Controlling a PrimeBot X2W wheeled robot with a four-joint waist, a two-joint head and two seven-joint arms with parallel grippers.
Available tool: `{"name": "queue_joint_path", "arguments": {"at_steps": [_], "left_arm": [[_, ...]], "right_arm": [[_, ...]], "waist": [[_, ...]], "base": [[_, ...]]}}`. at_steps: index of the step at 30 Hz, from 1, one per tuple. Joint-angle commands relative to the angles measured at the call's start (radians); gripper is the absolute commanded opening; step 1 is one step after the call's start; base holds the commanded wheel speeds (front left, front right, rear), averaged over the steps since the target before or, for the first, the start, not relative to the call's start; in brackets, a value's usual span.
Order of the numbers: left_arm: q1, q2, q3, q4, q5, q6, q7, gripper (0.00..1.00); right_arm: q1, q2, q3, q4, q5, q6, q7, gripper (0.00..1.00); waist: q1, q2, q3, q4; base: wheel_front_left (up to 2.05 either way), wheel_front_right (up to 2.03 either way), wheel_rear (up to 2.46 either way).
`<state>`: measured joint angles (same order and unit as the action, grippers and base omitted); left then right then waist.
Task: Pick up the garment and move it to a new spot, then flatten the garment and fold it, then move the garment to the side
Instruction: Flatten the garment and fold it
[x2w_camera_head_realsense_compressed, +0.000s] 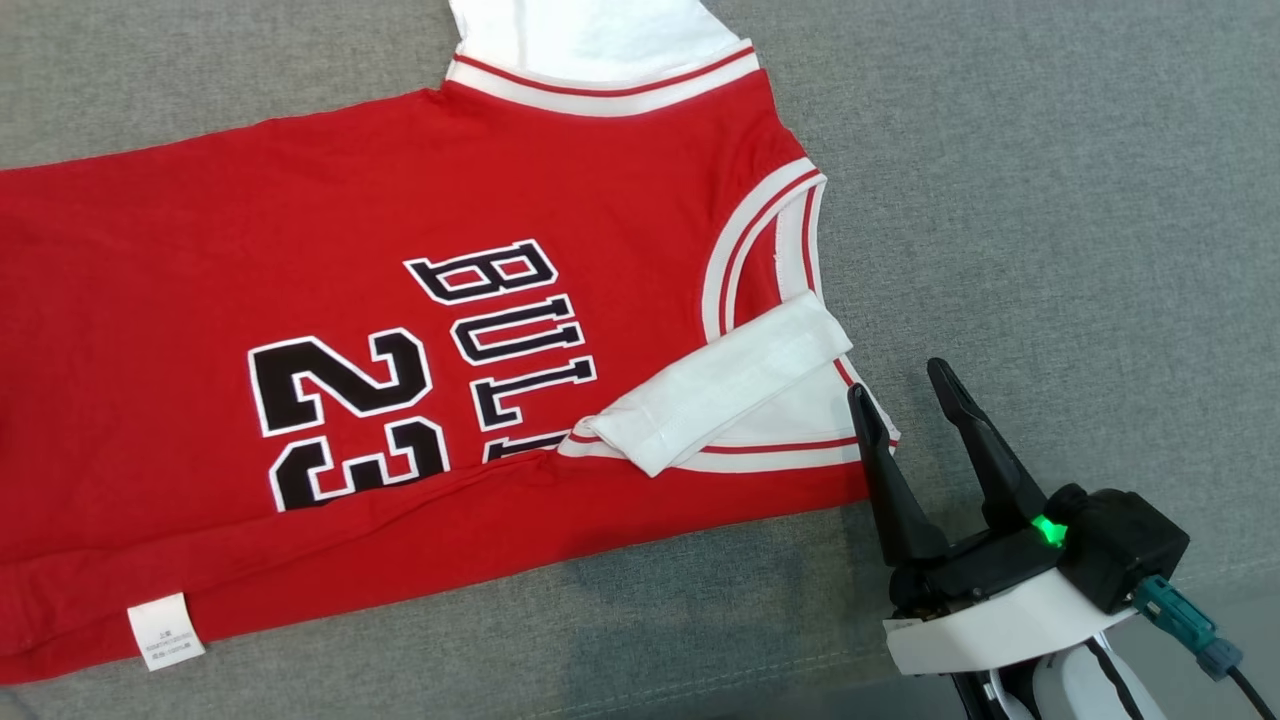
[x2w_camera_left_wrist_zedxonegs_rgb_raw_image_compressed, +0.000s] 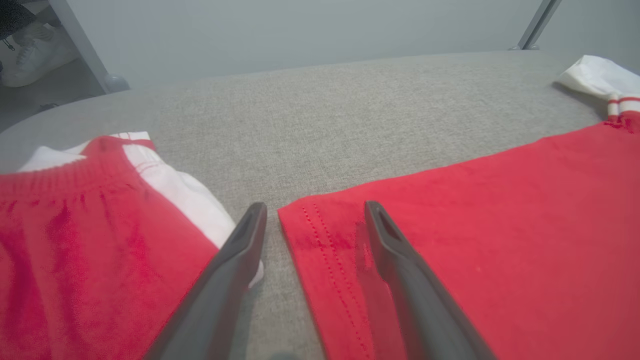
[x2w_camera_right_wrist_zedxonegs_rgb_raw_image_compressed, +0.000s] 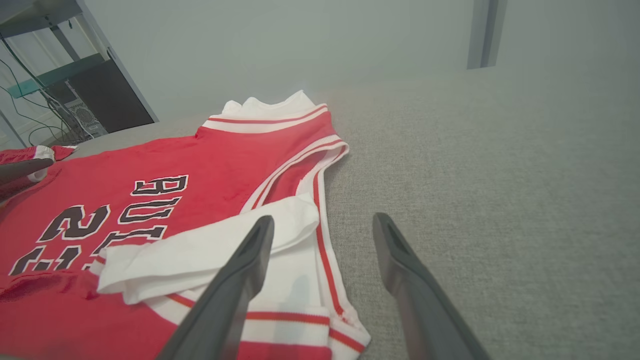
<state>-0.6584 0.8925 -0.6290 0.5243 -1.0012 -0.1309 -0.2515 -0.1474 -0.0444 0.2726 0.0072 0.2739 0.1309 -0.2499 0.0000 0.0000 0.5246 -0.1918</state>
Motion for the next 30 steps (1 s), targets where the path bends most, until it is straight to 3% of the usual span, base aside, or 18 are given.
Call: {"name": "queue_joint_path", "arguments": {"at_steps": [1,9,10,11,12,13,14,15,16,19,20,22,24,25,26,27,30], "left_arm": [[-0.044,0.078,0.039,0.008,-0.011,0.000,-0.010,1.00],[-0.072,0.101,0.008,0.045,-0.071,0.000,-0.010,1.00],[-0.071,0.098,0.008,0.044,-0.079,0.000,-0.010,0.93],[-0.071,0.096,0.008,0.041,-0.085,0.000,-0.010,0.75],[-0.071,0.096,0.008,0.041,-0.085,0.000,-0.010,0.75],[-0.073,0.092,0.011,0.032,-0.088,0.000,-0.010,0.49],[-0.073,0.088,0.016,0.021,-0.087,0.000,-0.010,0.38],[-0.071,0.085,0.020,0.009,-0.084,0.000,-0.010,0.18],[-0.065,0.081,0.022,-0.001,-0.082,0.000,-0.010,0.16],[-0.039,0.080,0.000,-0.007,-0.099,0.000,-0.010,0.22],[-0.037,0.083,-0.006,-0.003,-0.108,0.000,-0.010,0.35],[-0.038,0.086,-0.014,-0.002,-0.111,0.000,-0.010,0.50],[-0.041,0.090,-0.021,-0.002,-0.115,0.000,-0.010,0.50],[-0.044,0.093,-0.024,-0.002,-0.117,0.000,-0.010,0.62],[-0.047,0.096,-0.026,-0.001,-0.119,0.000,-0.010,0.85],[-0.050,0.100,-0.028,-0.002,-0.122,0.000,-0.010,1.00],[-0.057,0.109,-0.030,-0.004,-0.132,0.000,-0.010,1.00]], "right_arm": [[0.026,-0.006,0.032,-0.039,0.006,0.000,-0.012,1.00],[0.040,-0.006,0.045,-0.065,0.007,0.000,-0.012,1.00],[0.041,-0.006,0.044,-0.065,0.006,0.000,-0.012,1.00],[0.041,-0.006,0.042,-0.066,0.005,0.000,-0.012,1.00],[0.041,-0.006,0.042,-0.066,0.005,0.000,-0.012,1.00],[0.040,-0.006,0.039,-0.066,0.005,0.000,-0.012,1.00],[0.039,-0.006,0.036,-0.066,0.003,0.000,-0.012,1.00],[0.038,-0.006,0.032,-0.065,0.001,0.000,-0.012,1.00],[0.037,-0.006,0.029,-0.063,0.000,0.000,-0.012,1.00],[0.026,-0.006,0.032,-0.049,0.000,0.000,-0.012,1.00],[0.018,-0.006,0.035,-0.043,0.002,0.000,-0.012,1.00],[0.014,-0.006,0.037,-0.042,0.001,0.000,-0.012,1.00],[0.011,-0.006,0.040,-0.042,0.000,0.000,-0.012,1.00],[0.010,-0.006,0.041,-0.042,-0.001,0.000,-0.012,1.00],[0.010,-0.006,0.042,-0.043,-0.001,0.000,-0.012,1.00],[0.010,-0.006,0.042,-0.044,-0.001,0.000,-0.012,1.00],[0.014,-0.006,0.043,-0.048,0.000,0.000,-0.012,1.00]], "waist": [[0.0000,0.0000,0.020,-0.019],[0.0000,0.0000,0.038,-0.034],[0.0000,0.0000,0.037,-0.032],[0.0000,0.0000,0.037,-0.029],[0.0000,0.0000,0.037,-0.029],[0.0000,0.0000,0.036,-0.026],[0.0000,0.0000,0.034,-0.021],[0.0000,0.0000,0.032,-0.016],[0.0000,0.0000,0.029,-0.011],[0.0000,0.0000,0.022,-0.004],[0.0000,0.0000,0.019,-0.003],[0.0000,0.0000,0.020,-0.002],[0.0000,0.0000,0.024,-0.004],[0.0000,0.0000,0.026,-0.005],[0.0000,0.0000,0.028,-0.006],[0.0000,0.0000,0.031,-0.008],[0.0000,0.0000,0.039,-0.014]], "base": [[0.00,0.00,0.00],[0.00,0.00,0.00],[0.00,0.00,0.00],[0.00,0.00,0.00],[0.00,0.00,0.00],[0.00,0.00,0.00],[0.00,0.00,0.00],[0.00,0.00,0.00],[0.00,0.00,0.00],[0.00,0.00,0.00],[0.00,0.00,0.00],[0.00,0.00,0.00],[0.00,0.00,0.00],[0.00,0.00,0.00],[0.00,0.00,0.00],[0.00,0.00,0.00],[0.00,0.00,0.00]]}}
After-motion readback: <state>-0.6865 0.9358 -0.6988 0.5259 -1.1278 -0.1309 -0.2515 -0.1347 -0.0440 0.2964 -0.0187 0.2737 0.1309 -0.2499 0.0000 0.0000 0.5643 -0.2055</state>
